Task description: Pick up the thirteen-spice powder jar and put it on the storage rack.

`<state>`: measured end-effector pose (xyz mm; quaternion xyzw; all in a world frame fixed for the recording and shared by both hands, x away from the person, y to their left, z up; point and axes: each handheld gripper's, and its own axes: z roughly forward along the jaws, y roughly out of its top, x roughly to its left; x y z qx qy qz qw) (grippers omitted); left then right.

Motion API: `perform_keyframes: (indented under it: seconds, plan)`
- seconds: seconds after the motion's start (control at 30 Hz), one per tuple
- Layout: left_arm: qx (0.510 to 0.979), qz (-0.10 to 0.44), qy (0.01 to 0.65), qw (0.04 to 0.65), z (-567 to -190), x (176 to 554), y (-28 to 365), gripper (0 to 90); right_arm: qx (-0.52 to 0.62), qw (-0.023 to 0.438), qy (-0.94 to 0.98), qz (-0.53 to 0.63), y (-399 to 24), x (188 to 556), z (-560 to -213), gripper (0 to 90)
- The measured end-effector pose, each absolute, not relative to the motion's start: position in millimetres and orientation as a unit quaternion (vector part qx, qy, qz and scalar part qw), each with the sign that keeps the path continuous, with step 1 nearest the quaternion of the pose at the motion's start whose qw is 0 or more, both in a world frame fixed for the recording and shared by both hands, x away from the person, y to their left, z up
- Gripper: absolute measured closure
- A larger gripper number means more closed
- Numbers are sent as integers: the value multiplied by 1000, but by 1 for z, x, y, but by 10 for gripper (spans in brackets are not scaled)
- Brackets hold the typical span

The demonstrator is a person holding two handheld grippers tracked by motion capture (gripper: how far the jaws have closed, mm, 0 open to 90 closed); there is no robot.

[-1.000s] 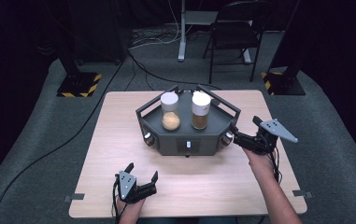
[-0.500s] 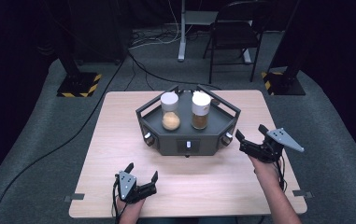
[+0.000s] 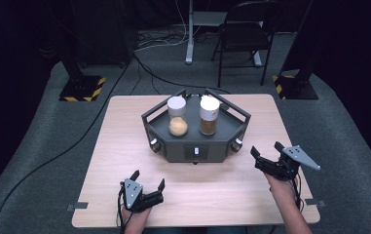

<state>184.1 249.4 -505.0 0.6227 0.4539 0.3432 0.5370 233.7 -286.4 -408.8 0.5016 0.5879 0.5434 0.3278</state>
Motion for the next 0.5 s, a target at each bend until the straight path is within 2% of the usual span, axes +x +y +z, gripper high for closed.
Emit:
perform_keyframes:
  seconds: [0.5]
  plan:
    - [624, 344, 454, 536, -505, 184, 249, 14, 515, 327, 587, 533, -296, 226, -427, 46]
